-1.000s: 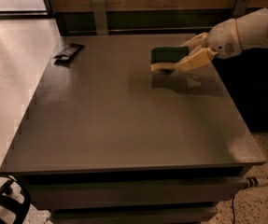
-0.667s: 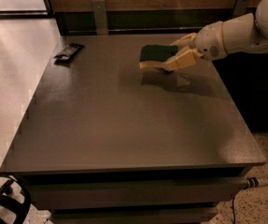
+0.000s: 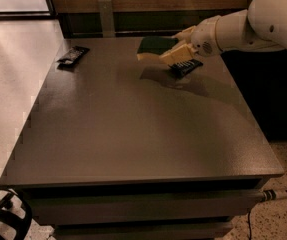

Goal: Move sponge near rxbar chocolate

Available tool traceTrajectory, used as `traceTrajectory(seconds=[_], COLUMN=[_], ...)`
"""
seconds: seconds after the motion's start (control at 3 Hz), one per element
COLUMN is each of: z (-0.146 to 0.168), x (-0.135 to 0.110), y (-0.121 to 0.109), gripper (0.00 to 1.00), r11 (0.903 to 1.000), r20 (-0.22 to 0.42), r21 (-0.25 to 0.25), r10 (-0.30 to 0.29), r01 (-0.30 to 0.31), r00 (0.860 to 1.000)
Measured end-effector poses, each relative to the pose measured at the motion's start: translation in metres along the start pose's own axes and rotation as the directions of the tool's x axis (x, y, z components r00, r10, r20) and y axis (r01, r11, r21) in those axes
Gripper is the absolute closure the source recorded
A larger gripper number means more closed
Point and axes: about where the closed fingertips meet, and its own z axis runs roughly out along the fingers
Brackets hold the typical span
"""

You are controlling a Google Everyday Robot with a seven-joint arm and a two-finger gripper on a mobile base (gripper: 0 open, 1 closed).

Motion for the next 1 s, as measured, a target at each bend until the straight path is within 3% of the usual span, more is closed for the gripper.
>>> traceTrajectory(seconds=[0.33, 1.0], z=[0.021, 0.082], x=[-0.012, -0.032], y=[-0.017, -0.032], gripper=[1.0, 1.0], r11=[0.9998, 0.9995], r20=[-0.018, -0.018], r21=[0.018, -0.031], r10=[0.001, 0.001], r01=[-0.001, -0.002], r00=[1.0, 1.0])
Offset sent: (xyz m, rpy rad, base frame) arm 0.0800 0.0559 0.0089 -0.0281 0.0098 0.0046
